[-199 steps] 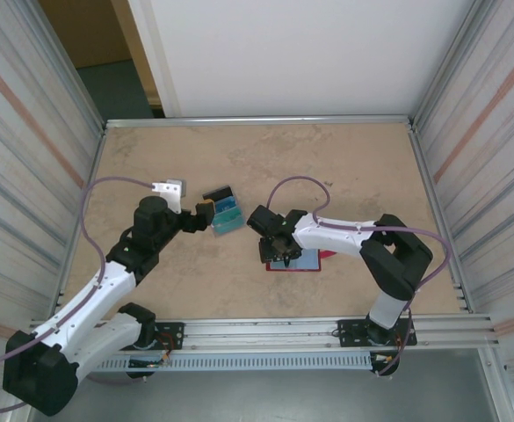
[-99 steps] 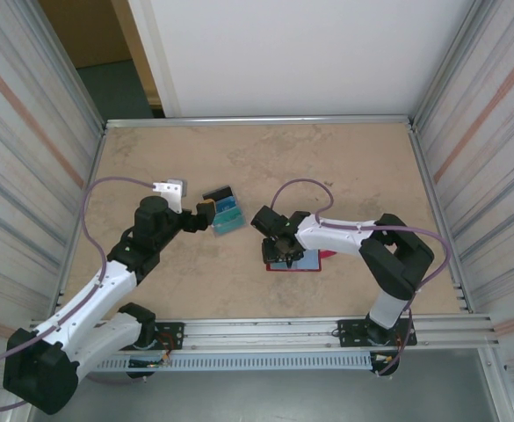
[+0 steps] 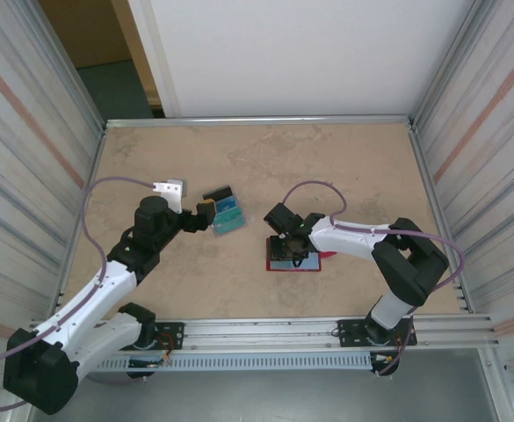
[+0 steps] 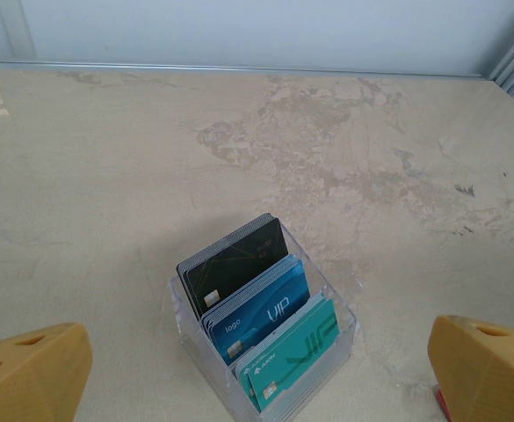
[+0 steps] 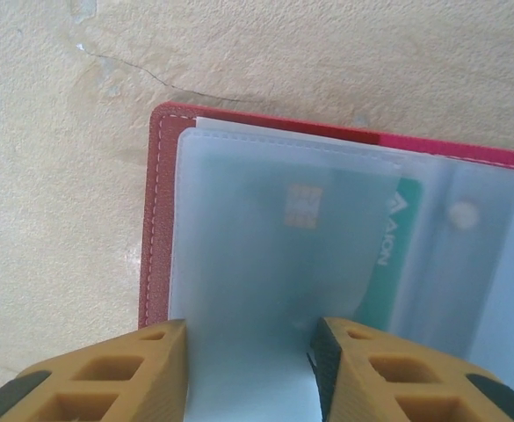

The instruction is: Take the credit cards out of the card holder

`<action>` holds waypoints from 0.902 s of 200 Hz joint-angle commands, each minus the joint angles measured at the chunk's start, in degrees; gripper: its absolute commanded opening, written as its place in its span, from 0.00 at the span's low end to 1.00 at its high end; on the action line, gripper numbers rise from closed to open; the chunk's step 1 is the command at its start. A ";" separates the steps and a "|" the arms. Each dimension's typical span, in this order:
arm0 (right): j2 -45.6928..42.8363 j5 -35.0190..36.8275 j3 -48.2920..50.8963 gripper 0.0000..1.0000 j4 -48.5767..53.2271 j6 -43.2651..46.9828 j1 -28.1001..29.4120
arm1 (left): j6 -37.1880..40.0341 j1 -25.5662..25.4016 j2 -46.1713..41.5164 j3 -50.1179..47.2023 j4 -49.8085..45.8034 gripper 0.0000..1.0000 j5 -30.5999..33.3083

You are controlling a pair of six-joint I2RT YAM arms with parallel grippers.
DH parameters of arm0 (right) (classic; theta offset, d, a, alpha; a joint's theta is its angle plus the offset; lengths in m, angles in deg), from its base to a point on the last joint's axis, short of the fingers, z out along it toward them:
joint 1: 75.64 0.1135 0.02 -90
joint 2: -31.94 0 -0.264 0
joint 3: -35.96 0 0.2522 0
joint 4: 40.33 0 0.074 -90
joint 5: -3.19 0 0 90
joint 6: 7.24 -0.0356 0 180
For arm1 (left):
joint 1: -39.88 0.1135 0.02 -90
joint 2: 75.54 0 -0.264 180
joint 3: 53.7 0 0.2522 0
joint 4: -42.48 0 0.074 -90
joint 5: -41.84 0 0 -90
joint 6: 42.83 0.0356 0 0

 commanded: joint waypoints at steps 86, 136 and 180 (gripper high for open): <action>1.80 -1.18 -1.98 0.16 2.06 5.21 2.76 | -0.98 0.54 -3.53 -1.77 2.03 0.99 1.42; 3.07 -1.45 -6.64 0.16 4.23 8.44 6.64 | 0.02 0.47 -6.58 -2.42 1.78 0.99 3.48; 1.79 -0.41 -6.64 0.16 5.02 7.54 6.30 | 0.38 0.39 -7.48 -2.16 1.87 0.99 3.11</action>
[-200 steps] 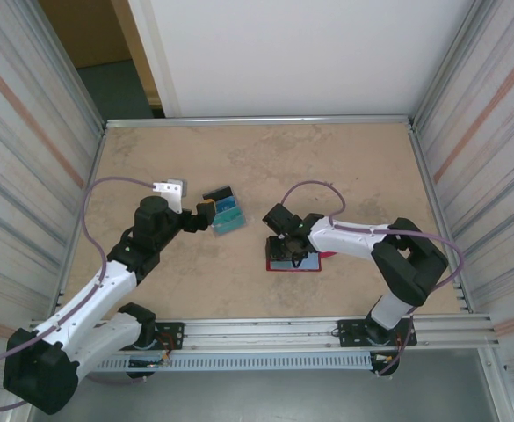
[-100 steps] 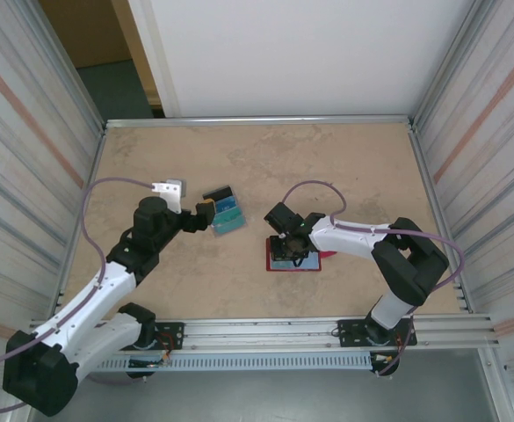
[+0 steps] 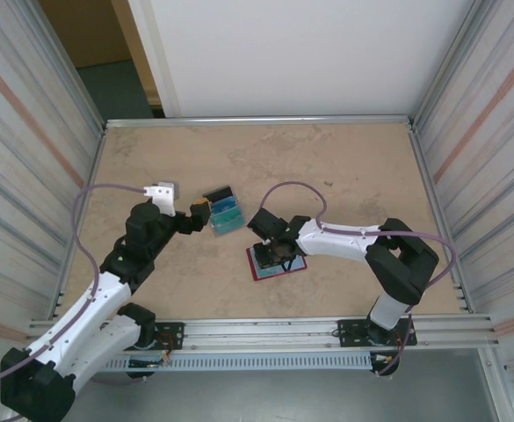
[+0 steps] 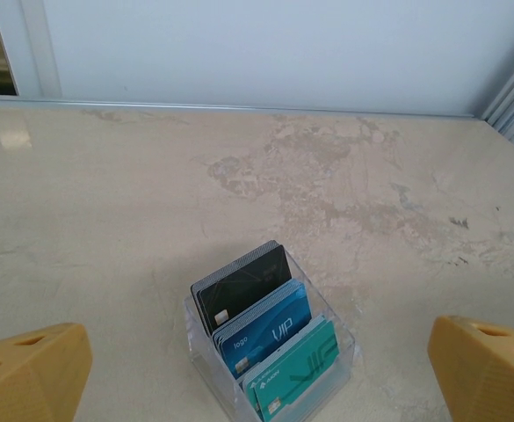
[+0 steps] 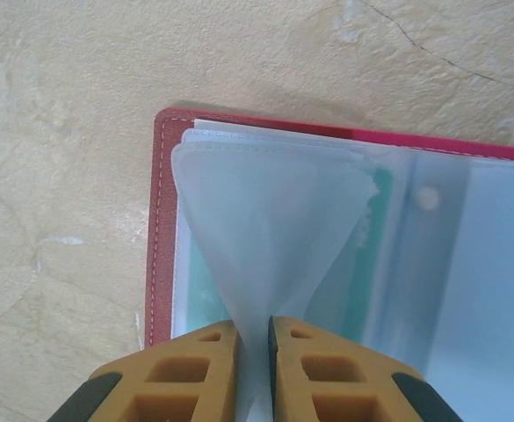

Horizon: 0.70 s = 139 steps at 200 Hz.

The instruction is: Take the credit cards out of the card holder

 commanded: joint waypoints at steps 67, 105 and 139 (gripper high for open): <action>-4.66 0.41 0.65 0.19 2.24 0.94 -1.94 | 5.06 -4.01 2.36 1.60 1.43 0.99 3.87; -7.04 -1.96 3.05 0.20 0.18 0.55 -4.31 | 9.54 -10.38 5.78 2.67 2.76 0.99 9.18; -9.69 -6.24 6.96 0.20 -3.71 -0.62 -7.45 | 13.36 -16.40 10.40 3.96 3.58 0.99 13.91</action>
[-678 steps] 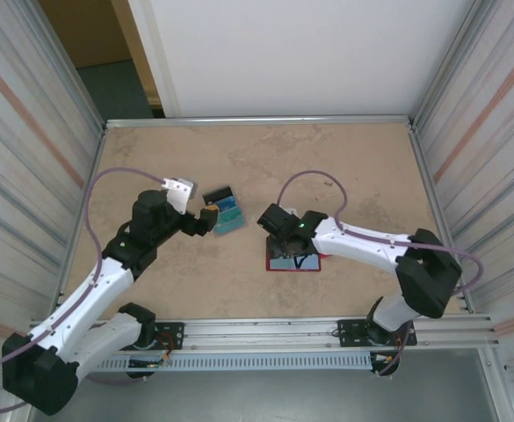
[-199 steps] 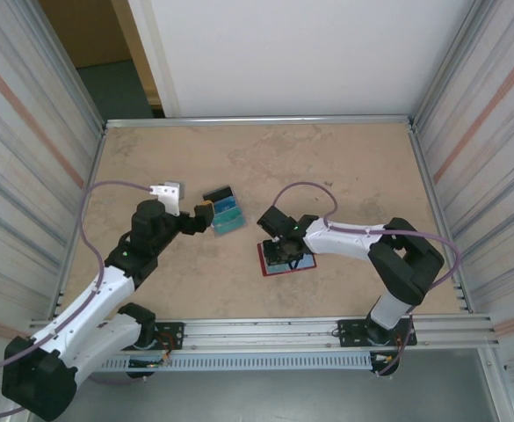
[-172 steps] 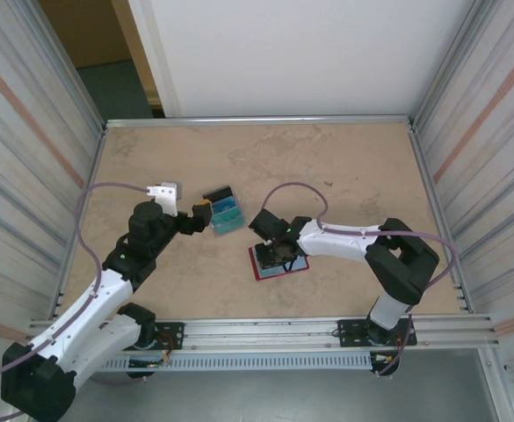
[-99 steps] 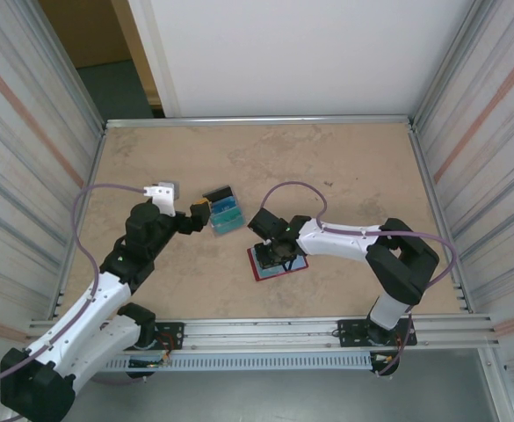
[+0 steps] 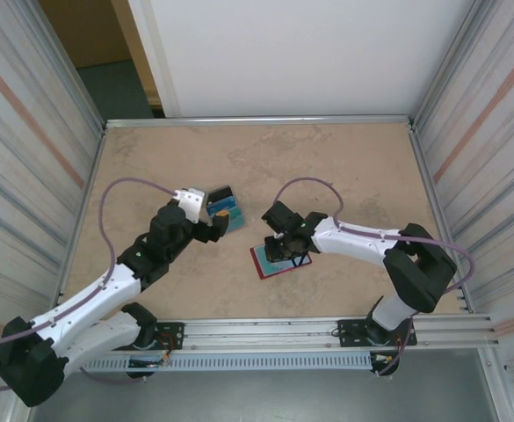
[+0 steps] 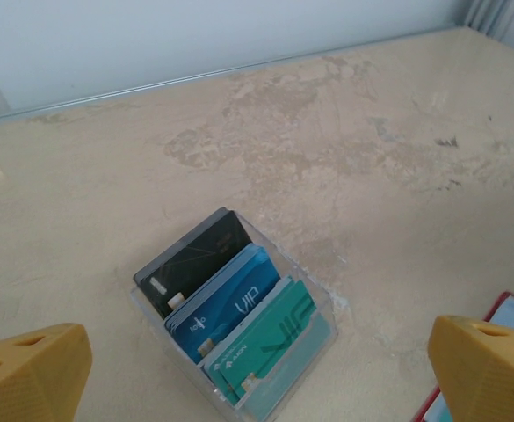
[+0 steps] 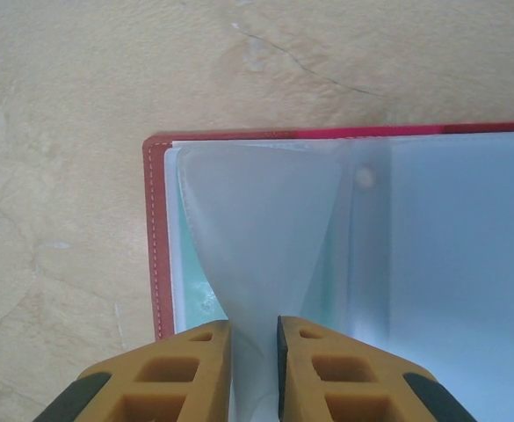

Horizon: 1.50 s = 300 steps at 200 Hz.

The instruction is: Take the credit cards out of the card holder

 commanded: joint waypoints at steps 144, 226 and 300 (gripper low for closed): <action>-13.54 -18.19 15.72 0.20 -16.29 -4.54 -14.06 | 9.96 -21.74 32.81 7.22 13.39 0.99 14.37; -17.16 -16.24 18.16 0.23 -15.01 -4.62 -15.04 | 7.16 -22.45 45.31 11.98 15.06 0.99 13.69; -18.57 -12.01 18.41 0.27 -9.75 -3.53 -17.51 | 5.92 -22.38 48.71 12.97 13.53 0.99 13.94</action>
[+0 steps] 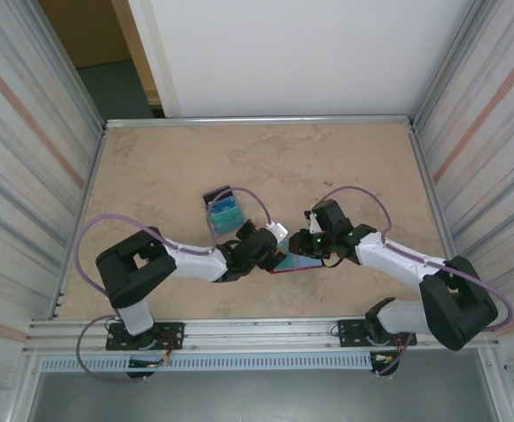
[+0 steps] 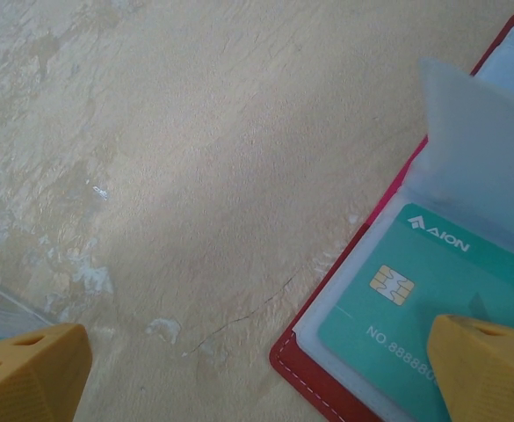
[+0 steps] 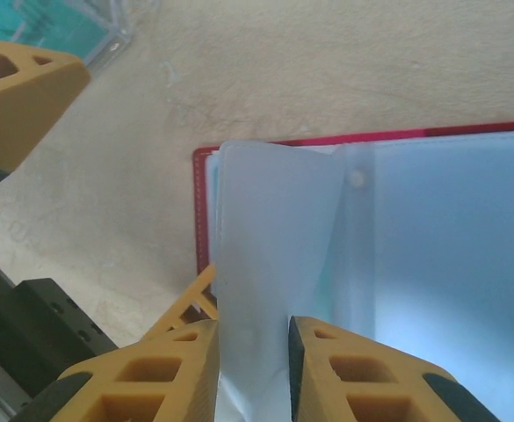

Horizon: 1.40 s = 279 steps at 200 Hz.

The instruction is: Take the credit cards out of the card holder

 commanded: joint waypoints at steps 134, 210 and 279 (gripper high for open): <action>-4.32 18.04 -0.68 0.40 17.86 1.93 -3.83 | -1.66 0.00 -1.49 0.84 -2.80 0.99 1.87; -6.27 13.76 -2.81 0.38 17.34 2.04 -3.62 | -6.89 2.41 -5.94 -1.85 -2.44 0.99 -0.98; -3.14 -0.56 -1.66 0.36 3.00 -2.44 -2.34 | -6.95 2.77 -4.31 -1.28 -3.40 0.99 -2.77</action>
